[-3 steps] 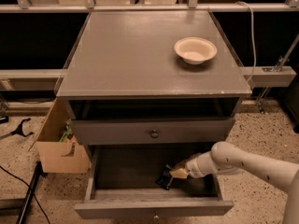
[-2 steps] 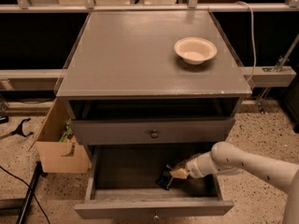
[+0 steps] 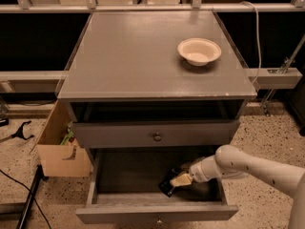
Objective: Place rxbar blueberry into middle drawer
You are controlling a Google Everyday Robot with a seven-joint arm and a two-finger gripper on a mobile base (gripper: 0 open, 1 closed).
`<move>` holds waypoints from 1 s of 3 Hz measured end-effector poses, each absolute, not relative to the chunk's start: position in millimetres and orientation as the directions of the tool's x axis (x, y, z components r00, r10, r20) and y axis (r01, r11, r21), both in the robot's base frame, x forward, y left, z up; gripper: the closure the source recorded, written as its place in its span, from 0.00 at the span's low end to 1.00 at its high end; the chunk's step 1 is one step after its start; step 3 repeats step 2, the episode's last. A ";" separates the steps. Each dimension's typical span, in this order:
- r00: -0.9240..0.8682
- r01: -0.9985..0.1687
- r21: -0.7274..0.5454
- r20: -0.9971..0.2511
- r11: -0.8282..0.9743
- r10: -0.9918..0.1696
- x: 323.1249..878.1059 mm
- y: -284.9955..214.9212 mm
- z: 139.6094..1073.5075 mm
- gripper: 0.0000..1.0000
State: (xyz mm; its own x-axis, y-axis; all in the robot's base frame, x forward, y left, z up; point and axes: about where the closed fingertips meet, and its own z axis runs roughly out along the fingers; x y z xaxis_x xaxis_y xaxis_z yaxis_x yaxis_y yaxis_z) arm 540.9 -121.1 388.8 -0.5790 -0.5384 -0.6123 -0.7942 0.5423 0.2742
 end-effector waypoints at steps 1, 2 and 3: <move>-0.579 -0.794 0.274 -0.612 0.542 -0.538 540.9 -121.0 388.8 0.00; -0.579 -0.794 0.274 -0.612 0.542 -0.538 540.9 -120.9 388.8 0.00; -0.579 -0.794 0.274 -0.612 0.542 -0.538 540.9 -120.9 388.8 0.00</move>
Offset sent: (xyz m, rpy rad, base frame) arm 0.0000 0.0000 0.0000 0.0000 0.0000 0.0000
